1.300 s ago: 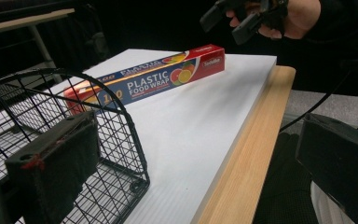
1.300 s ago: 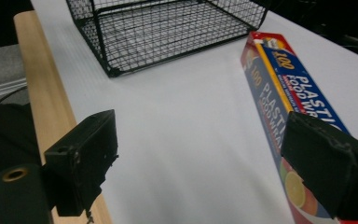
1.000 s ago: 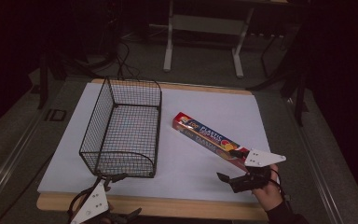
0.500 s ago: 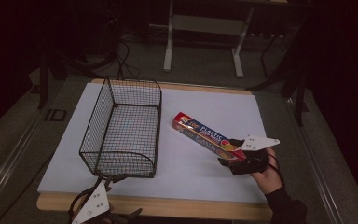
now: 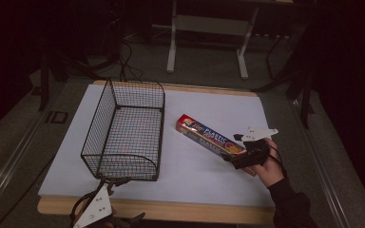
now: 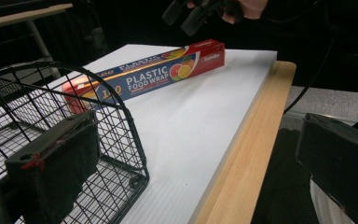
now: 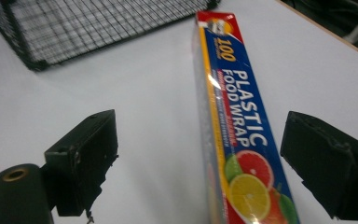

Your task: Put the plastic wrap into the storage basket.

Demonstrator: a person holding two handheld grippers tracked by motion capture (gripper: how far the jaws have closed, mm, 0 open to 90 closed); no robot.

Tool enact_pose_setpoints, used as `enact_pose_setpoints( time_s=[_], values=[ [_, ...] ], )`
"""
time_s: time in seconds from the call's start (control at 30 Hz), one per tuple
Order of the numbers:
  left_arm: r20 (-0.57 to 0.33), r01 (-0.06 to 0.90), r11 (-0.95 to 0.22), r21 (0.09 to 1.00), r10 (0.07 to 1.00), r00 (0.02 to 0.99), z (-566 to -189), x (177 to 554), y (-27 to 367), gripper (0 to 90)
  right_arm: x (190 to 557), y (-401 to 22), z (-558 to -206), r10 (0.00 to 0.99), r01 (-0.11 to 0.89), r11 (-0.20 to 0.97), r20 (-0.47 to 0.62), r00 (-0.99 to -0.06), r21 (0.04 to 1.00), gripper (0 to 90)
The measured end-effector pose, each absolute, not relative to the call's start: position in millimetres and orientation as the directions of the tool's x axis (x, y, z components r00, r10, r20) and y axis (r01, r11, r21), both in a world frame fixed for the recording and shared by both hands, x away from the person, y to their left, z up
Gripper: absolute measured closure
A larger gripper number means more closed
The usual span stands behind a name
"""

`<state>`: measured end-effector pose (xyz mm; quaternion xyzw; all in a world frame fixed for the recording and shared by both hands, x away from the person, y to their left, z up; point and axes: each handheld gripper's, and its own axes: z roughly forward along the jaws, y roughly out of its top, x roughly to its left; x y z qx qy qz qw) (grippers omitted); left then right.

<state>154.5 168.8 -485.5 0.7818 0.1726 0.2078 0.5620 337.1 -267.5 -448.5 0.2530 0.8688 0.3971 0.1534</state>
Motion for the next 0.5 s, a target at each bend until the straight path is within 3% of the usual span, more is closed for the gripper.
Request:
enact_pose_setpoints(
  time_s=[0.5],
  values=[
    [0.133, 0.04, -0.318, 0.947, 0.503, 0.854, -486.2, 154.9, 168.2, 0.1, 368.8, -261.9, -448.8, 0.593, 0.381, 0.557, -0.032, -0.804, 0.738, 9.3]
  ],
)
